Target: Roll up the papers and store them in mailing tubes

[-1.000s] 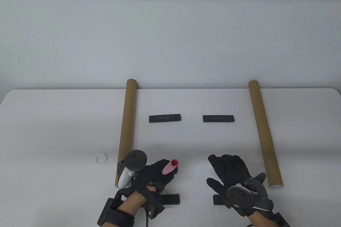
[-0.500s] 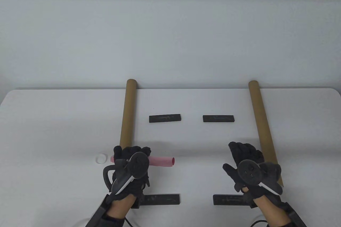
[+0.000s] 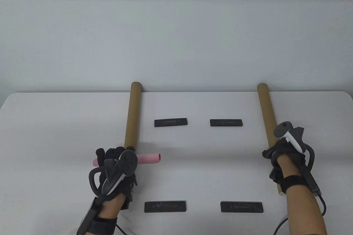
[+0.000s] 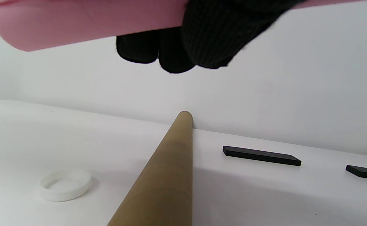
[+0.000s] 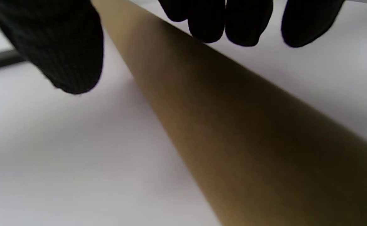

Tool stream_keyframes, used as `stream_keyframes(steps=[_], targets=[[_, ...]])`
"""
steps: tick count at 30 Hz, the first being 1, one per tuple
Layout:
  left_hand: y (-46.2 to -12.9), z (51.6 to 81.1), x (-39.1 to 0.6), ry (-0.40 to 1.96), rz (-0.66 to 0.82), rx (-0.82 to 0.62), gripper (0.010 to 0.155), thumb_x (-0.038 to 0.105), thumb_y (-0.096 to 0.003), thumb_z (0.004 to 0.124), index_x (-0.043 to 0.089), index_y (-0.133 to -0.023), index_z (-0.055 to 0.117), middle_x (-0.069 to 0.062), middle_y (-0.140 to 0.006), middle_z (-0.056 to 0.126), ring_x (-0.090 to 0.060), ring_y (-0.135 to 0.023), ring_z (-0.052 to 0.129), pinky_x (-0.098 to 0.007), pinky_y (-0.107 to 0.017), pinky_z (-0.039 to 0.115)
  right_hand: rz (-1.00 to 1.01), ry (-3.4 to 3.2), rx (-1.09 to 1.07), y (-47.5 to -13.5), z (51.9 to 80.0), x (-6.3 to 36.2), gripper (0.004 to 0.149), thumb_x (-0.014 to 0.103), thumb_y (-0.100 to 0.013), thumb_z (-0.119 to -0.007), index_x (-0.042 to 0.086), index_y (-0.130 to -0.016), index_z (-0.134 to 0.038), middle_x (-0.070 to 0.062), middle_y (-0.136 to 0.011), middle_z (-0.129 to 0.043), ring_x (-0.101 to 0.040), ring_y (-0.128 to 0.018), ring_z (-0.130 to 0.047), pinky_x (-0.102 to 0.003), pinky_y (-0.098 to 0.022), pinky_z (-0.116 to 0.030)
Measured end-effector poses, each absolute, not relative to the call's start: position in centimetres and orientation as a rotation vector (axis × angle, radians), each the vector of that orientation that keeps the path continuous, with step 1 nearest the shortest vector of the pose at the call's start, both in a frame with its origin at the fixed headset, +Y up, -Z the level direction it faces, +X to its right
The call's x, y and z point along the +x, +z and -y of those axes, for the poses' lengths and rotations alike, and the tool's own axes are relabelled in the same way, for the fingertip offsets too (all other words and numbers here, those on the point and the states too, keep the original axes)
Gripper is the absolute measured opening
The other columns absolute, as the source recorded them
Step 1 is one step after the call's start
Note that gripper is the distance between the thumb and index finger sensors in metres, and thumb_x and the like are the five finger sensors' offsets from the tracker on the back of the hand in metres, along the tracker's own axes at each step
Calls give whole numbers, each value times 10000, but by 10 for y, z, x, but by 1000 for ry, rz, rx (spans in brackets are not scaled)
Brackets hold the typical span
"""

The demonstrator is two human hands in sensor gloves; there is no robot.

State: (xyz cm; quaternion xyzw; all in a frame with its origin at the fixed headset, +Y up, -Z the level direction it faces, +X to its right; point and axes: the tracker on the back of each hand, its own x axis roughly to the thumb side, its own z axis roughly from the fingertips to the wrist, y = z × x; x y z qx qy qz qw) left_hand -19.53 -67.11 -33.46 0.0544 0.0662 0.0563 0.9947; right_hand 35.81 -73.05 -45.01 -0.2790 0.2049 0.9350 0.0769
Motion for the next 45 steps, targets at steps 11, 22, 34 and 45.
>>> stream_keyframes(steps=[11,22,34,45], targets=[[-334,674,-196,93,-137,98,457,310,-436,844,387,-883,782,29,-892,869,-271,-940,831,-606,-788,401,-549,2698,-1061,-458,753,366,851,433,-462,-908,-44,-1039,-505,-248,-953,-658,-497,-784,-818,-607,-564,-830],[-336,677,-187,81,-90,102,457,312,-434,843,389,-881,782,29,-892,870,-270,-938,834,-607,-785,406,-137,2944,-805,-421,697,361,789,435,-393,-1004,114,-999,-615,-119,-914,-746,-373,-743,-923,-540,-545,-887],[-332,675,-182,88,-53,153,449,314,-434,840,393,-873,788,29,-895,864,-271,-944,827,-606,-783,410,875,3180,2,-318,653,304,651,347,-339,-1051,333,-909,-737,16,-901,-809,-348,-848,-842,-623,-663,-711],[-328,665,-186,108,-70,221,443,314,-437,835,399,-869,786,29,-896,857,-269,-947,820,-605,-784,408,862,3193,234,-306,659,316,653,334,-343,-1049,352,-907,-723,28,-916,-792,-352,-884,-797,-653,-693,-661]])
